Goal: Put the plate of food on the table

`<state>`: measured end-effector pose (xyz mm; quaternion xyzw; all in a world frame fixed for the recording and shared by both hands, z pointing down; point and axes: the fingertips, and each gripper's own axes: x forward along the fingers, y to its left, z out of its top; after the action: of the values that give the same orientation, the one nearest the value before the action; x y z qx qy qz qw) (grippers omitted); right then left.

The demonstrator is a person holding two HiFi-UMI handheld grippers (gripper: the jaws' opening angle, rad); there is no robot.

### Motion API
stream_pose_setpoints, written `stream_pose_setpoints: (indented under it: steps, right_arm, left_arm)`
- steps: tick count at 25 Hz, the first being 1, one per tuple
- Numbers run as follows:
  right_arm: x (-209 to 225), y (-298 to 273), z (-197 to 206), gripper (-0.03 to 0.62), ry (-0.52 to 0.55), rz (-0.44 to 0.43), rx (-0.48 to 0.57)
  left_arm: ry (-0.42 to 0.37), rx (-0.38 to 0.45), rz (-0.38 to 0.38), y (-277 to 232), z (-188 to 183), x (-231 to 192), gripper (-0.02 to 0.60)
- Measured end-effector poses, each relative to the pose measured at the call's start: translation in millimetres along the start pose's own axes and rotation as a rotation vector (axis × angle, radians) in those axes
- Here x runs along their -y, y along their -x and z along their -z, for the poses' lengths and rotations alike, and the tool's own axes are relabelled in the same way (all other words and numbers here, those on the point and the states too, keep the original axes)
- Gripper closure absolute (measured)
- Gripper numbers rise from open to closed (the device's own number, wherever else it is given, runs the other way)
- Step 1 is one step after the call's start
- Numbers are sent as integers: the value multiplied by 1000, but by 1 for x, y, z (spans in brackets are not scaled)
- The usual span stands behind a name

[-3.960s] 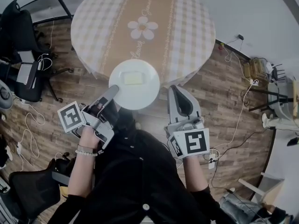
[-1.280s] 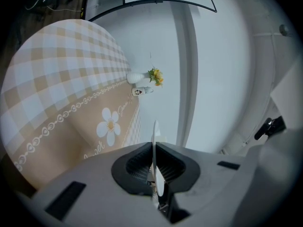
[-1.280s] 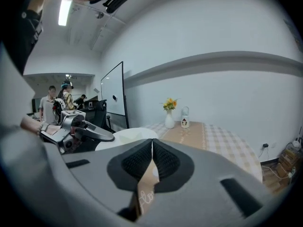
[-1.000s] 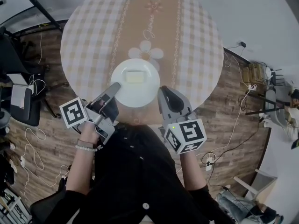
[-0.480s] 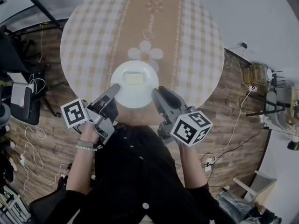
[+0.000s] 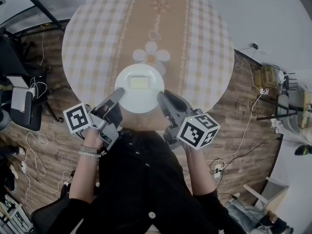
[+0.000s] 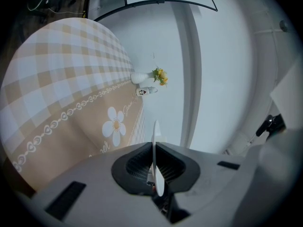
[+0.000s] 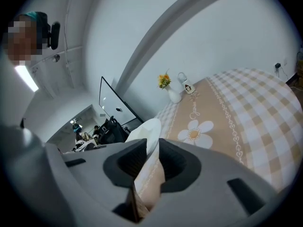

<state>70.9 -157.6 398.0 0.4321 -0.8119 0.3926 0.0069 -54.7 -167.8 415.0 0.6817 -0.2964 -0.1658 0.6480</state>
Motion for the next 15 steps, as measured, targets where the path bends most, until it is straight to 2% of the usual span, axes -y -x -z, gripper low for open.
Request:
stream_pose_setpoints:
  steps: [6,15]
  right_arm:
    - [7,-4,7,542,-35,-6,-2]
    - [28,-15,20,548,-70,53,-7]
  left_arm:
    - [-8,-10,-26,-1,0,-10,572]
    - [-8,-54,-81,-13,-2,-33,572]
